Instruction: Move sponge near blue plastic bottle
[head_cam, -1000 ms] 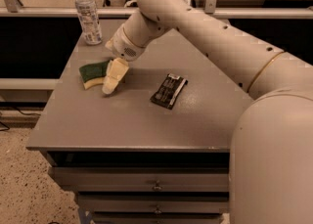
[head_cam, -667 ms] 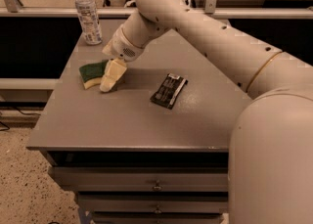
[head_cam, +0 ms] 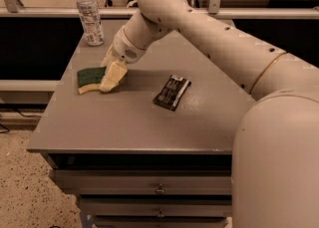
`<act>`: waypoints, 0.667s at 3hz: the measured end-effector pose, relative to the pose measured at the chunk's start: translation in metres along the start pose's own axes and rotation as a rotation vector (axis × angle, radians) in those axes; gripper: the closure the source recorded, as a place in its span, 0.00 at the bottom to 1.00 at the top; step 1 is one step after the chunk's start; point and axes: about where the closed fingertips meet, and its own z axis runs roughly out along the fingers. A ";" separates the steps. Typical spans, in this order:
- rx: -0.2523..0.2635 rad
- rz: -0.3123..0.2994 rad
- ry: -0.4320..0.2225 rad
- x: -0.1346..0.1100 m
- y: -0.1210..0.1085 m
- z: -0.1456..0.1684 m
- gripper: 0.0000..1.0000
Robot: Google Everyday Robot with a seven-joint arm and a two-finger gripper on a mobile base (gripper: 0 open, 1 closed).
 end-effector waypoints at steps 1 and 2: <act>0.000 0.000 0.000 0.000 0.000 0.000 0.87; 0.000 0.000 0.000 0.000 0.000 0.000 1.00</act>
Offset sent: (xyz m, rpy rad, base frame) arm 0.0000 0.0000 0.0004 0.0000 0.0001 0.0001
